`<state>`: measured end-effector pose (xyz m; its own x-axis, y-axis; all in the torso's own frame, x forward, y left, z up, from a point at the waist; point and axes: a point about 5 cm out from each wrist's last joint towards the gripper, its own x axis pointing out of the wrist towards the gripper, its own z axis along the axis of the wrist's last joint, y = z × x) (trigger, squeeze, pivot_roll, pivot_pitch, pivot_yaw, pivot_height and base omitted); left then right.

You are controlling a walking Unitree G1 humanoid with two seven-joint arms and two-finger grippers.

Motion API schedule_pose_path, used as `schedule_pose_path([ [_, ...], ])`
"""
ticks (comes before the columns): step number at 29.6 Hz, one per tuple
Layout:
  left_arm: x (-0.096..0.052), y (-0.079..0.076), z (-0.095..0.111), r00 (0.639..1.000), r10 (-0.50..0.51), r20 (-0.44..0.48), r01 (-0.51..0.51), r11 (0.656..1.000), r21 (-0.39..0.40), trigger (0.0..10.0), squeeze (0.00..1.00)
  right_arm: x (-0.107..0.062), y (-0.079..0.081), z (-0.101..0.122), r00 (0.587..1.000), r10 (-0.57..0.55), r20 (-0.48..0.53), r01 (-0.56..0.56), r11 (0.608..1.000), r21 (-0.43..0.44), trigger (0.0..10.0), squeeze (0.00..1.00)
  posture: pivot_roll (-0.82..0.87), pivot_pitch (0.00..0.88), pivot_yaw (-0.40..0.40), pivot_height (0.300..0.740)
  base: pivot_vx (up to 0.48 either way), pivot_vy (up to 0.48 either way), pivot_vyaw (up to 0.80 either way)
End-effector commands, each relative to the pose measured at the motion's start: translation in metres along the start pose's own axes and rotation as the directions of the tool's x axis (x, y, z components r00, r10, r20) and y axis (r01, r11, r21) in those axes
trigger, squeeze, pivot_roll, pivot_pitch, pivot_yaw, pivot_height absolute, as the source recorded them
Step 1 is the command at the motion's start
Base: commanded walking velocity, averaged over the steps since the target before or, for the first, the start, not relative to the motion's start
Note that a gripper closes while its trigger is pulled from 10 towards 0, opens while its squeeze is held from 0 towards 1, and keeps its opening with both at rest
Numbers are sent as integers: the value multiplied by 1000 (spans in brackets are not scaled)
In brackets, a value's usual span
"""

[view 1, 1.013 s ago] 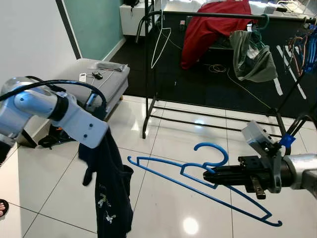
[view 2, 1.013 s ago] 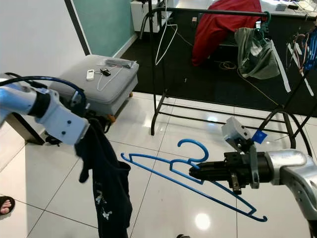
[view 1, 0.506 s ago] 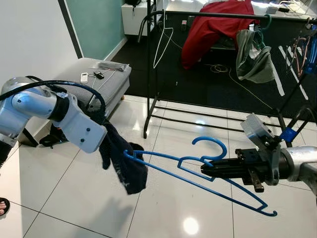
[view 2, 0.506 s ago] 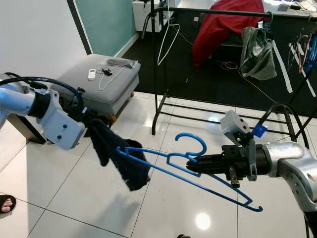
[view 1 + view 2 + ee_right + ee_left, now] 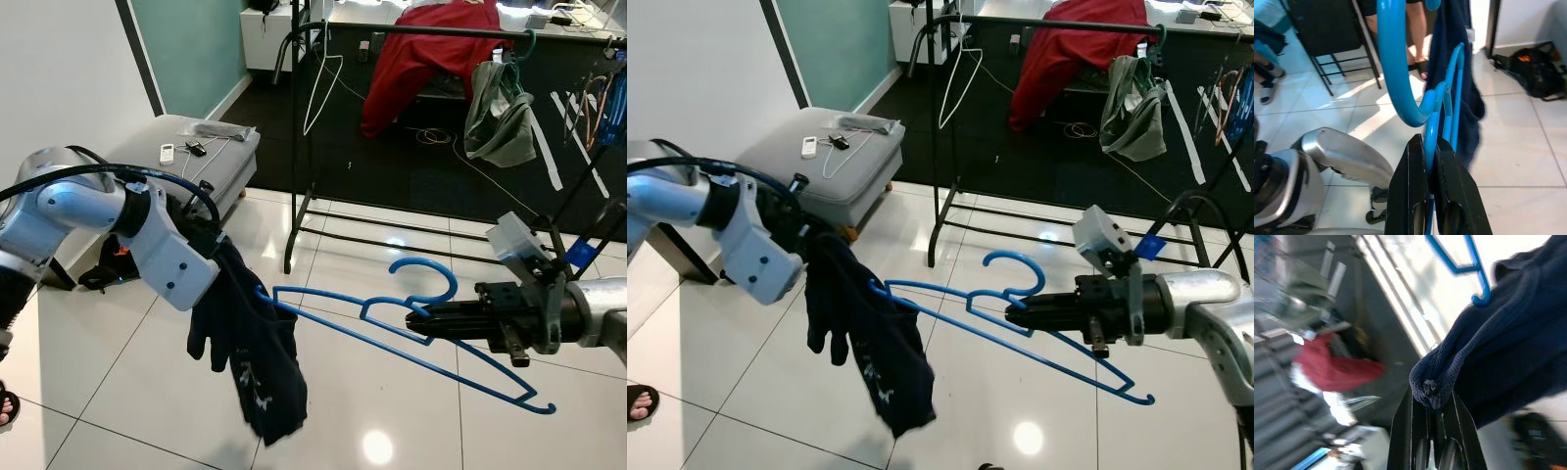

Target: Hang hanger

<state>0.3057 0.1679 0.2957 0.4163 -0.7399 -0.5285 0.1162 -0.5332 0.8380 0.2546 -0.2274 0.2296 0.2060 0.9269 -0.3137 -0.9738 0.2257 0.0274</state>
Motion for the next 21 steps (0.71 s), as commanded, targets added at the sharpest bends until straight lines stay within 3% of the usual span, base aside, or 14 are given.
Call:
schedule_pose_path([
  [1,-1,6,3,997,77,20,-78,994,81,10000,0,-7,-1,4,1000,-19,8,20,1000,-23,10000,0,-39,81,41,740,0,0,0],
  [6,2,8,8,979,188,75,-194,978,79,10000,0,-7,-1,2,1000,-22,13,22,1000,-15,10000,0,-36,87,41,740,0,0,0],
  [9,2,8,6,969,232,79,-232,973,-6,10000,0,-3,-1,1,1000,-16,20,16,1000,-9,10000,0,-36,89,41,740,0,0,0],
  [10,2,8,6,969,232,79,-232,973,-6,10000,0,-3,-1,1,1000,-16,20,16,1000,-9,10000,0,-36,89,41,740,0,0,0],
  [13,7,3,2,973,213,86,-202,971,-126,10000,0,3,0,3,999,17,40,-17,1000,-8,10000,0,-38,91,42,740,0,0,0],
  [16,9,2,1,976,201,78,-191,973,-128,10000,0,4,1,4,998,30,46,-30,1000,-10,10000,0,-37,91,41,740,0,0,0],
  [21,12,-12,-12,996,85,1,-85,987,-138,10000,0,2,4,7,997,52,61,-52,999,-12,10000,0,-38,90,41,740,0,0,0],
])
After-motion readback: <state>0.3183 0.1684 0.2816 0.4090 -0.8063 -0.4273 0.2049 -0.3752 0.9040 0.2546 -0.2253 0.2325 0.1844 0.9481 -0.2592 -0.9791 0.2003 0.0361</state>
